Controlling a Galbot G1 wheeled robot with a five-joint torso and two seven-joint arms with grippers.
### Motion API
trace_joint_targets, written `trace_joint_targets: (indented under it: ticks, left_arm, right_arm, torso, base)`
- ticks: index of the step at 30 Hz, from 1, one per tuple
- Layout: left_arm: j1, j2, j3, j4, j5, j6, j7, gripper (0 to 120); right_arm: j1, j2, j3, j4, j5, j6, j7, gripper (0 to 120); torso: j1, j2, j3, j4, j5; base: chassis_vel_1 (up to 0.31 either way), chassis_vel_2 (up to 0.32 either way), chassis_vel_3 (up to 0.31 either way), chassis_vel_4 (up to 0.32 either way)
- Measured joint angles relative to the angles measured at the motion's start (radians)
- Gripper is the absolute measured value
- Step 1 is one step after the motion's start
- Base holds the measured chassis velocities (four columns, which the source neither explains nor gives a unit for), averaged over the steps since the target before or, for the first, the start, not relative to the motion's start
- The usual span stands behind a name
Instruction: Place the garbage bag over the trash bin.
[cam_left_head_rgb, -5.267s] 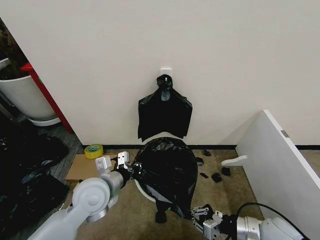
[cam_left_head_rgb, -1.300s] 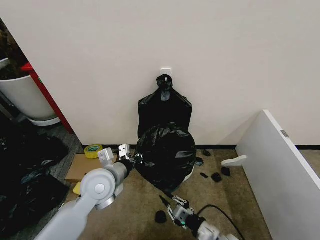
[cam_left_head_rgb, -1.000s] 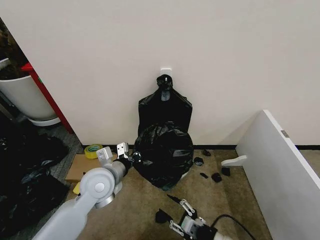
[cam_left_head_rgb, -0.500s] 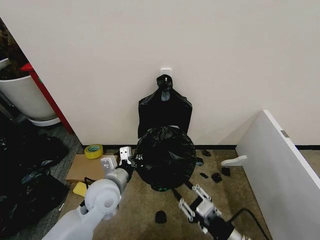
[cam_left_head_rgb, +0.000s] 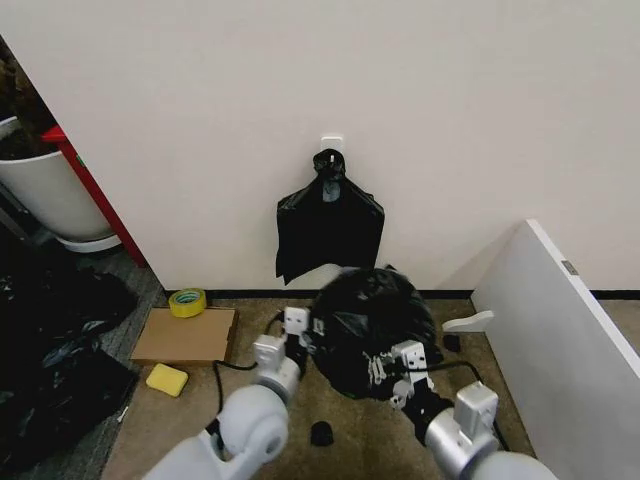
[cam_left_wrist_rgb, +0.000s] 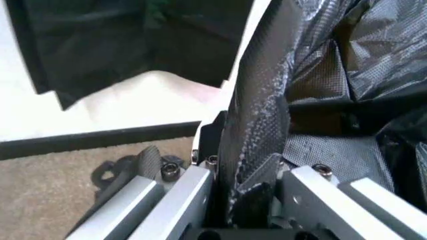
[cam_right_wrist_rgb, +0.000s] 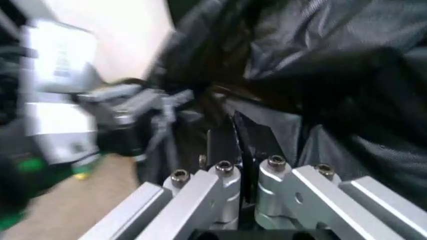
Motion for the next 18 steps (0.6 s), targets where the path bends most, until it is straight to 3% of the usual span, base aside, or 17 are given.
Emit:
trace_joint_targets:
  ticks: [4,18]
  left_arm:
    - [-0.003,-0.001,0.023,0.002,0.005,-0.004,-0.001,0]
    - [0.033,0.001,0.028,-0.036,0.009,-0.002,-0.006,0]
  right_arm:
    - [0.025,0.045,-0.018,-0.045,-0.005,-0.076,0.083,0]
    - [0.129,0.121,-0.089,-0.246,-0.052,-0.125,0.188,0]
  torso:
    - [0.000,0.000,0.000,0.0001,-0.0001]
    - [0.000,0.000,0.000,0.0000,-0.0001]
  base:
    - [0.000,0.000,0.000,0.000]
    - [0.000,0.000,0.000,0.000]
